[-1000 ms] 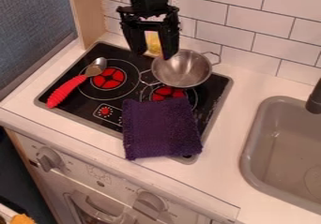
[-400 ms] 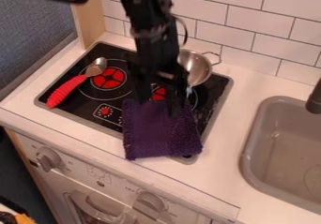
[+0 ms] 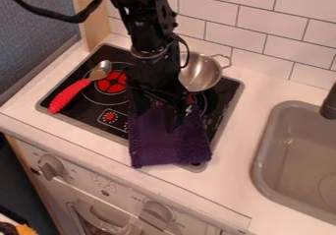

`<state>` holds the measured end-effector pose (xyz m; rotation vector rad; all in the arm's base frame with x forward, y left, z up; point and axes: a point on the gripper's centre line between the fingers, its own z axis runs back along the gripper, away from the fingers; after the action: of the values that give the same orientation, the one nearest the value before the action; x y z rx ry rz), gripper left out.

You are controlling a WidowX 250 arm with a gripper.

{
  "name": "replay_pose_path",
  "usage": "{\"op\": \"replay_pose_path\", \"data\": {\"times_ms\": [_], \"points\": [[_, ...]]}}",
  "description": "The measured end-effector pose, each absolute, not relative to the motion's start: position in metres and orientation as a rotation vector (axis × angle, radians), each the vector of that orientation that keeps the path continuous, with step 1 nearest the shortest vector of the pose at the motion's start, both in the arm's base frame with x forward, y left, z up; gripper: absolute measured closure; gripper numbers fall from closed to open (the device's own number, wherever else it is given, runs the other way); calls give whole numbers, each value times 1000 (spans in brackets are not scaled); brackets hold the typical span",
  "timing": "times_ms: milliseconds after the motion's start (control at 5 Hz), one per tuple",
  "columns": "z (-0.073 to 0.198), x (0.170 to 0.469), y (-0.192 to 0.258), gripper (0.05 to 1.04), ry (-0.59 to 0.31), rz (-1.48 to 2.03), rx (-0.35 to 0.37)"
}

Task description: Move the purple cloth to the bottom of the stove, in between the right and left burners

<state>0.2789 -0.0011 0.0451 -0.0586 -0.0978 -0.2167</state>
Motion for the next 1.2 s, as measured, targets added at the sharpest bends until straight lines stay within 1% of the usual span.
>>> {"op": "replay_pose_path", "data": {"times_ms": [400,600,800,1200], "points": [[35,291,9,83,-140,-148,-12],[21,294,15,81,-134,-119,-24],[15,297,18,83,-127,-112,8],[13,299,24,83,-127,-97,13]]}}
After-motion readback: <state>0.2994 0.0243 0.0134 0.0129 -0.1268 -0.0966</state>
